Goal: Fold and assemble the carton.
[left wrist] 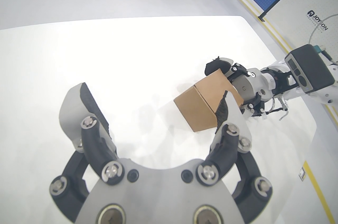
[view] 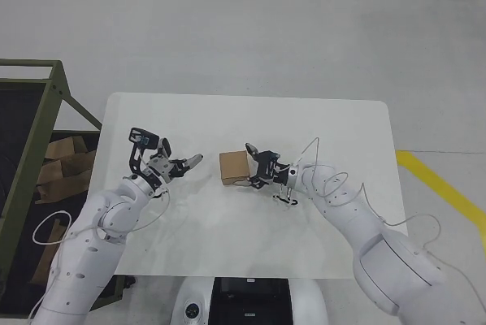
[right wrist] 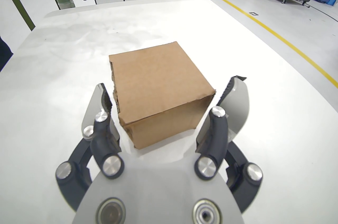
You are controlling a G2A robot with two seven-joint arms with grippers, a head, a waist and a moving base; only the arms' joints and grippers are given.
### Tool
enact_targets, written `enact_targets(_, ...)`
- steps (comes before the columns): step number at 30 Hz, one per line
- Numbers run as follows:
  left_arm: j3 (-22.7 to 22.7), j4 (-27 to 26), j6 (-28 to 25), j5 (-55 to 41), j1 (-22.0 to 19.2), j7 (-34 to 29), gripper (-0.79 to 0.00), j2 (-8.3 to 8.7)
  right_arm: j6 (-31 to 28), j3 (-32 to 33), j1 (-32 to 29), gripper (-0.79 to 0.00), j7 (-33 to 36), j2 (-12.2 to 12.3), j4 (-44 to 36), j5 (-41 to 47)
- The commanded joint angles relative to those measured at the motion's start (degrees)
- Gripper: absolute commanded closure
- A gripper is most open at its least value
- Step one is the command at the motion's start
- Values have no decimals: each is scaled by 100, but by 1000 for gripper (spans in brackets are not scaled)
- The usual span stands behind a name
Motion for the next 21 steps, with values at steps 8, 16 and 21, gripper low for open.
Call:
enact_targets(8, 464, 335, 636, 381, -422, -328, -785, -78, 74, -47, 21, -785, -175, 24, -18, -29)
enact_targets(16, 1074, 698, 909, 750, -970, -666, -785, -182, 85, -75, 41, -785, -223, 46, -42, -89)
enact_targets(21, 1338, 912, 1016, 765, -1231, -668, -785, -255, 116, -72, 24, -785, -177, 48, -47, -83)
